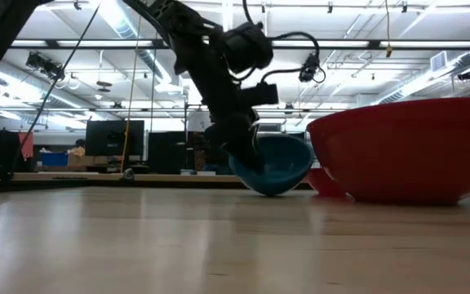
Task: Nest bowls inside each other
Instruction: Stack the blue bowl into the green bowl
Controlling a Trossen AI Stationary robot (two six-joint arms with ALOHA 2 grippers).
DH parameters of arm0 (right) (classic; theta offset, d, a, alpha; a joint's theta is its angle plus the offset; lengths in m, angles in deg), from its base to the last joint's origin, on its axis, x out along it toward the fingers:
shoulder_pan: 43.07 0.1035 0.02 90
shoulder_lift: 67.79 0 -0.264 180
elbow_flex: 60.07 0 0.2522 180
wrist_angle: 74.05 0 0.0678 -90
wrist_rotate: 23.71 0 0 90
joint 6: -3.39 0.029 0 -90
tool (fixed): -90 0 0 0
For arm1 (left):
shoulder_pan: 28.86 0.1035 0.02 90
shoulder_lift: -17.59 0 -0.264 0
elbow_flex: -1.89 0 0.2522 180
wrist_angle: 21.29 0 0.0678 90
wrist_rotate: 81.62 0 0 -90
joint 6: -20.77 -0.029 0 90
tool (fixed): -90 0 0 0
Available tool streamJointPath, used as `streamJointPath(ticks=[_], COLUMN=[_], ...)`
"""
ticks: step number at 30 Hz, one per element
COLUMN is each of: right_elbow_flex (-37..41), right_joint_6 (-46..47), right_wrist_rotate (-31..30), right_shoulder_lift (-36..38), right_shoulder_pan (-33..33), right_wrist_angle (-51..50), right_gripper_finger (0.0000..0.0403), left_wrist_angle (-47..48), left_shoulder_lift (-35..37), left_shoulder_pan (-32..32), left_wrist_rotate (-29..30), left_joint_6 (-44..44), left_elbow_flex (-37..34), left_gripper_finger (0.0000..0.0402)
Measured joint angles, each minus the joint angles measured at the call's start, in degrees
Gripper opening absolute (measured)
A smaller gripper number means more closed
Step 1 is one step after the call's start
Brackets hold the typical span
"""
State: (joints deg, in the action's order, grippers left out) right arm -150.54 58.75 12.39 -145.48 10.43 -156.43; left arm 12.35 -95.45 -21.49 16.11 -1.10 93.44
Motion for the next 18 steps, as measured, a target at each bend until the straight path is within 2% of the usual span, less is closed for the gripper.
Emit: streamJointPath(ticks=[7, 18], right_elbow_flex=[0.00, 0.00], right_joint_6=[0.00, 0.00], right_wrist_rotate=[-0.02, 0.00], right_shoulder_lift=[0.00, 0.00], right_shoulder_pan=[-0.11, -0.11], right_wrist_angle=[-0.02, 0.01], right_gripper_finger=[0.0159, 0.0160], left_wrist_angle=[0.43, 1.33], left_shoulder_lift=[-1.25, 3.08], left_shoulder_pan=[0.07, 0.48], left_wrist_rotate=[0.12, 1.99], left_joint_6=[0.92, 1.28], left_elbow_flex=[0.29, 0.32], left_gripper_finger=[0.0171, 0.0156])
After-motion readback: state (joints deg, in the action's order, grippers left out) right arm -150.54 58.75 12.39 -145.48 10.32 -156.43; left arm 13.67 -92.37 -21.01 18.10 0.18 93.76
